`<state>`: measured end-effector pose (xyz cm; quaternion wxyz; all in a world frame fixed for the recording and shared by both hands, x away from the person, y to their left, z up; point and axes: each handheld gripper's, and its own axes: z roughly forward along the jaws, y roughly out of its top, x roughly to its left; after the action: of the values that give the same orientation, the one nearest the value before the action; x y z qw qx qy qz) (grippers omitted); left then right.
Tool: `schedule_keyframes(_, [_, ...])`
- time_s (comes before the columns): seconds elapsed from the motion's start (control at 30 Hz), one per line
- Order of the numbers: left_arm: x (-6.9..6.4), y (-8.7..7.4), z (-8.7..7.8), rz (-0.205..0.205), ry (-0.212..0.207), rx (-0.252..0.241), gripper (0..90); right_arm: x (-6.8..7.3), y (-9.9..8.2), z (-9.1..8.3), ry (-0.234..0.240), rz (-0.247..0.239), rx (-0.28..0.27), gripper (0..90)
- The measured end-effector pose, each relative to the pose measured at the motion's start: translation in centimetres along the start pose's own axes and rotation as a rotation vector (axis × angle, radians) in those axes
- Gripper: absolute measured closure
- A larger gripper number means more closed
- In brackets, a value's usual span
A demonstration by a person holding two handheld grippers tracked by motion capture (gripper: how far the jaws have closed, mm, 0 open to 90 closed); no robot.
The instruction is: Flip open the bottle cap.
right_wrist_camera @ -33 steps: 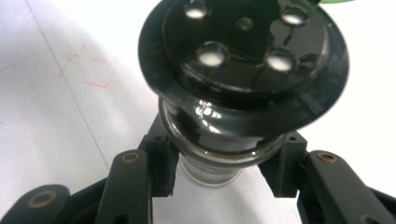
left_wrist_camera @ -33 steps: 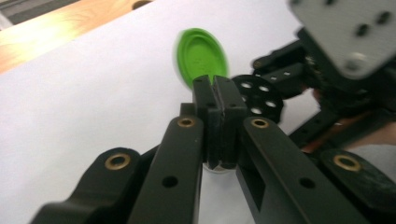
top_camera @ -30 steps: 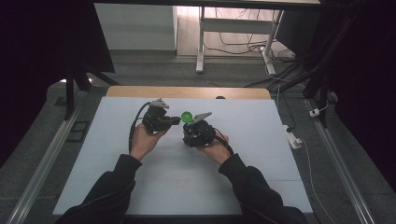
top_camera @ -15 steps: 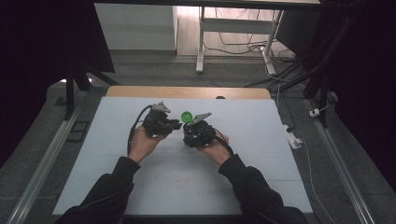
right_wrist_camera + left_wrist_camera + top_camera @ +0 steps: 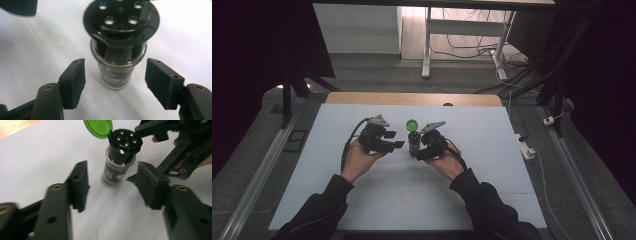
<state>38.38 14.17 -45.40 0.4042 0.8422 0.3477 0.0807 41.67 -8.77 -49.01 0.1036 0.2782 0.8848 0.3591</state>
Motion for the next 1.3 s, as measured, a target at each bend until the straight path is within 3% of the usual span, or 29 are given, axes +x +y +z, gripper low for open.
schedule_keyframes(0.2, [-0.4,-0.9,-0.5,-0.023,-0.027,0.012,22.8,0.5,-0.3,-1.0,0.039,0.01,-0.013,25.9])
schedule_keyframes(0.4, [-0.8,-1.7,-1.4,-0.047,-0.046,0.006,15.5,0.7,-0.5,-2.3,0.061,0.026,-0.023,19.9])
schedule_keyframes(0.63, [-1.1,-2.9,-2.6,-0.059,-0.045,0.001,9.5,0.9,-0.7,-3.2,0.077,0.048,-0.022,14.4])
schedule_keyframes(0.8, [-1.4,-3.8,-3.5,-0.07,-0.054,-0.008,5.3,1.4,-1.1,-3.9,0.085,0.039,-0.032,12.4])
schedule_keyframes(1.3, [-2.7,-7.1,-6.7,-0.082,-0.042,-0.039,0.0,2.7,-3.4,-8.1,0.097,0.018,-0.065,2.7])
